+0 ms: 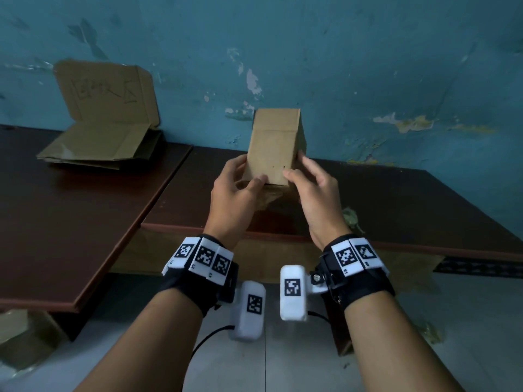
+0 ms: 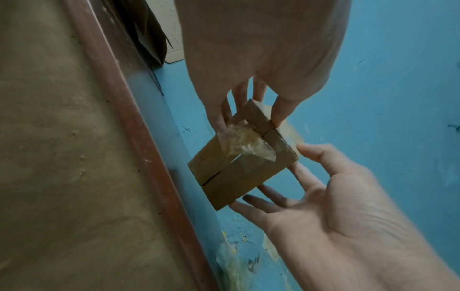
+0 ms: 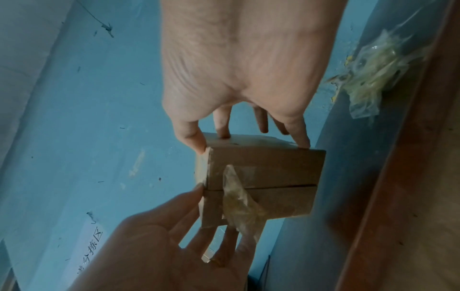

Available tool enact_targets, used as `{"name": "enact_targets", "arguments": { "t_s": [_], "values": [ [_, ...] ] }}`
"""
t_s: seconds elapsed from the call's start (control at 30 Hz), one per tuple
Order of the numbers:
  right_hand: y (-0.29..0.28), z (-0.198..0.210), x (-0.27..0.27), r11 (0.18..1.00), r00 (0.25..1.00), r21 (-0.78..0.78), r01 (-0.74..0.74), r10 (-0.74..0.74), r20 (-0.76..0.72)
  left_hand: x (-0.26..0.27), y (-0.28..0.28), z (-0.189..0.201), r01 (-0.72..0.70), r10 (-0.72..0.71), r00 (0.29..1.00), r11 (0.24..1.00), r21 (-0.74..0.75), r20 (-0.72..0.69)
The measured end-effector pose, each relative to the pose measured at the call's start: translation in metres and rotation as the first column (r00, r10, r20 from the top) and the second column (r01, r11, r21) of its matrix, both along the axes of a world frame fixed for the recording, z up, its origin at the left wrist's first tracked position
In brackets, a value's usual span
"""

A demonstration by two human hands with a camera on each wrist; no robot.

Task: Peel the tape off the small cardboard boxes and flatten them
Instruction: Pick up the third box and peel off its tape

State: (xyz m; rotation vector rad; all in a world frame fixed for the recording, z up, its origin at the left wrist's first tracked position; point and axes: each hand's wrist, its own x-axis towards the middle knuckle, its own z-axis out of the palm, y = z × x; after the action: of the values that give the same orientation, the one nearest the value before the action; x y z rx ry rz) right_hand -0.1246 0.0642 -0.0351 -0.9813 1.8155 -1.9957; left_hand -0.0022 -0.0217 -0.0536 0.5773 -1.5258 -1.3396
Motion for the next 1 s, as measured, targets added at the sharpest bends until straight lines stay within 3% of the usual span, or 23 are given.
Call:
{"name": "enact_targets", "arguments": {
  "t_s": [0.2,0.7,1.0],
  "values": [
    [0.0063,-0.0032,0.0021,0.997,0.998,0.057,-0.059,0.058,0.014,0.0018,-0.0044,0.0005,0.018,-0.017,1.000,0.998,0.065,-0.011],
    [0.0057,-0.0074,-0.0063,0.995,0.997,0.060,-0.082,0.082,-0.002,0.0046,-0.0085,0.0024,-0.019,0.028,0.990,0.998,-0.065,0.136],
    [0.0094,-0.0062,-0.0056,0.993,0.994,0.046,-0.107,0.106,0.028,0.0001,-0.0004,-0.0032,-0.088,0.105,0.987,0.987,-0.135,0.118]
  ]
}}
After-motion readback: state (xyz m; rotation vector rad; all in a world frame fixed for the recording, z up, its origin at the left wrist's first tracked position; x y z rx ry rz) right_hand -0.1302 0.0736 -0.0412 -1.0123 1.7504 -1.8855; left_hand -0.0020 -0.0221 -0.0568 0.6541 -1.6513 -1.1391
